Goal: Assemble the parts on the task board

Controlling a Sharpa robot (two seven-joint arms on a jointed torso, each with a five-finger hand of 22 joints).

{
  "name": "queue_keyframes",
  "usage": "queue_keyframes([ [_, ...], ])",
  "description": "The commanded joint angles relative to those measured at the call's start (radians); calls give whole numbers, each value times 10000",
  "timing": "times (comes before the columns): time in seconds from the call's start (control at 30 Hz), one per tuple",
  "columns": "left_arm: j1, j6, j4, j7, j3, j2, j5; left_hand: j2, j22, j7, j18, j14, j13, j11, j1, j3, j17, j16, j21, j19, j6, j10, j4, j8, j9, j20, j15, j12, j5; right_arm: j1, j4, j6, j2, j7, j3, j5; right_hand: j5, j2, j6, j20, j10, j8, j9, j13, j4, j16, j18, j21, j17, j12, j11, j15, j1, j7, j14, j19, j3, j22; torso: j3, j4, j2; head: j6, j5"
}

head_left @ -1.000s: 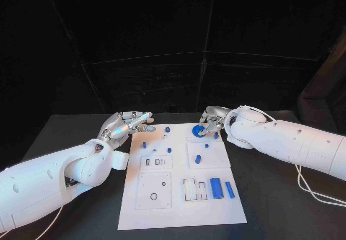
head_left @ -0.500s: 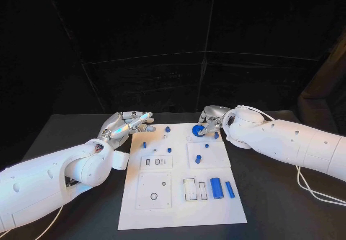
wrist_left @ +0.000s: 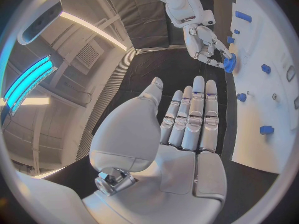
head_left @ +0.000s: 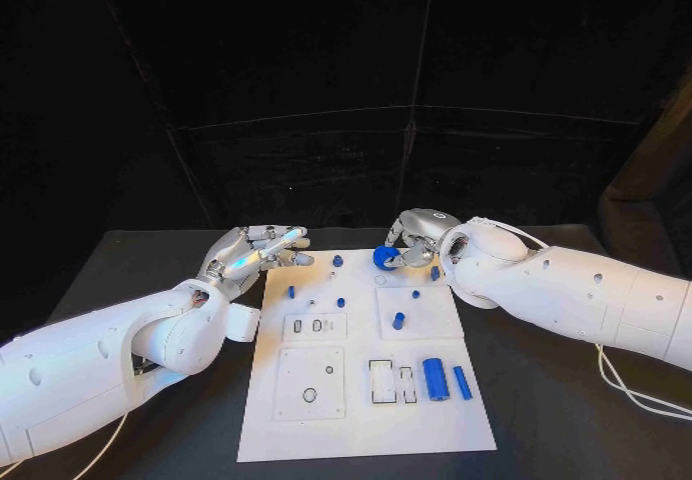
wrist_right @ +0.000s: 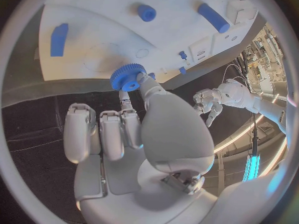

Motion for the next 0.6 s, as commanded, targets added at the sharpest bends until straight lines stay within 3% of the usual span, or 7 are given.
queue_keyframes([
  [0.03, 16, 123, 13, 41, 8, -14, -34, 107, -18, 47, 151, 18, -9, 25, -2, -5, 14, -51, -54, 59, 28, 61, -60, -50, -7, 16, 36, -70, -31, 25, 281, -811, 87, 94, 7, -120, 80, -133, 215, 3, 217, -89, -26, 1326, 118, 64, -78, 76, 837, 22, -52, -42, -211, -188, 719, 105, 16, 57, -22, 21, 0, 1, 28],
  [0.13, 16, 120, 13, 42, 8, -16, -34, 111, -20, 46, 151, 18, -9, 25, 0, -4, 14, -52, -55, 59, 29, 62, -62, -51, -7, 16, 36, -71, -31, 25, 387, -835, 292, 40, 7, -257, 102, -170, 206, 4, 205, -104, -28, 1310, 136, 59, -84, 89, 826, 0, -50, -40, -253, -185, 717, 115, 30, 85, -1, 19, 4, -7, 67],
  [0.23, 17, 111, 10, 48, 8, -12, -34, 126, -25, 45, 151, 18, -8, 24, 9, 0, 17, -60, -62, 61, 32, 66, -72, -54, -7, 17, 36, -77, -31, 20, 385, -806, 592, -11, 6, -428, 110, -195, 188, 5, 194, -120, -32, 1296, 144, 57, -86, 94, 821, -19, -47, -38, -273, -180, 716, 118, 39, 96, -2, 27, 5, -24, 117],
  [0.37, 18, 101, 12, 60, 8, -12, -34, 131, -29, 45, 151, 16, -8, 24, 13, 2, 17, -65, -66, 60, 34, 68, -78, -56, -6, 17, 36, -79, -31, -44, 266, -707, 982, -71, 4, -640, 117, -206, 169, 7, 183, -135, -36, 1281, 145, 54, -90, 104, 814, -38, -43, -37, -279, -176, 714, 126, 55, 118, -20, 37, 3, -48, 164],
  [0.6, 19, 91, 8, 69, 9, -17, -34, 131, -29, 45, 151, 16, -8, 24, 13, 2, 17, -65, -66, 60, 34, 68, -78, -56, -6, 17, 36, -79, -31, -216, -66, -431, 1522, -150, 1, -864, 122, -215, 128, 10, 168, -168, -43, 1264, 139, 52, -95, 116, 811, -62, -36, -32, -274, -165, 714, 135, 98, 142, 8, 2, 11, -68, 251],
])
